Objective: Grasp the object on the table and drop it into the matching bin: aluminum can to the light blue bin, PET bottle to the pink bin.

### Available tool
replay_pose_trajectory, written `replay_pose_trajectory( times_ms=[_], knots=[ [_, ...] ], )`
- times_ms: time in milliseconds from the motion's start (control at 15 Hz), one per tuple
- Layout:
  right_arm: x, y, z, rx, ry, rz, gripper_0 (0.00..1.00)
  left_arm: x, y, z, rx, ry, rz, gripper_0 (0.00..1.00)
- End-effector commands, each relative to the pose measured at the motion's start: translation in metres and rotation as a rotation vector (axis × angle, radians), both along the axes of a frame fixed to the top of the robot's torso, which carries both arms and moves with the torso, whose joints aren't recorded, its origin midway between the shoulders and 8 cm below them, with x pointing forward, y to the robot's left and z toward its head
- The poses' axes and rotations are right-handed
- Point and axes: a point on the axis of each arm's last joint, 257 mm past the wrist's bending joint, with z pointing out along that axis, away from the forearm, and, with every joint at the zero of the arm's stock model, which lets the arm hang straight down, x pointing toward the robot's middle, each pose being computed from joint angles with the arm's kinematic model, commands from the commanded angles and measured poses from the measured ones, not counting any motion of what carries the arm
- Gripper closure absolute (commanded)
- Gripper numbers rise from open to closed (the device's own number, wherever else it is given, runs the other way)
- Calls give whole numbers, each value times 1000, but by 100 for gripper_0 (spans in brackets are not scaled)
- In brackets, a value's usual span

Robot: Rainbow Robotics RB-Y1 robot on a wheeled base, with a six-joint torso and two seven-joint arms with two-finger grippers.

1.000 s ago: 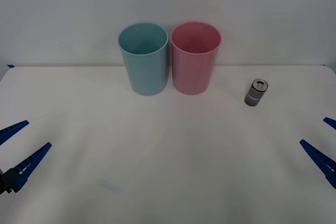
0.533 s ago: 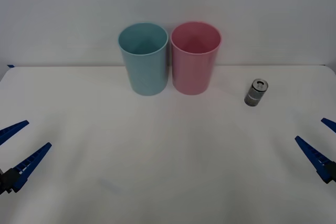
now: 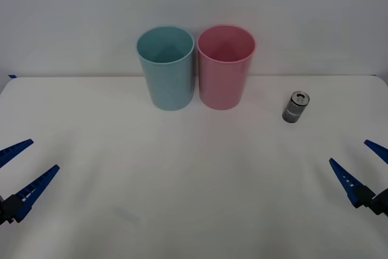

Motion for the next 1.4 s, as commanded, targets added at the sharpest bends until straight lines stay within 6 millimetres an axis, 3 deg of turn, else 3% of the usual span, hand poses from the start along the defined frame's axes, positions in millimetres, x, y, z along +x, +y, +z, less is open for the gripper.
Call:
replay_pose_trajectory(
  times_ms=[67,267,667,1400],
  knots=[
    [10,4,-11,4,17,-37,0,0,0,0,0,0,0,0],
    [24,10,-19,20,34,-74,0,0,0,0,0,0,0,0],
    [76,17,-42,24,48,-122,0,0,0,0,0,0,0,0],
    [151,21,-68,41,101,-202,0,0,0,0,0,0,0,0]
  ],
)
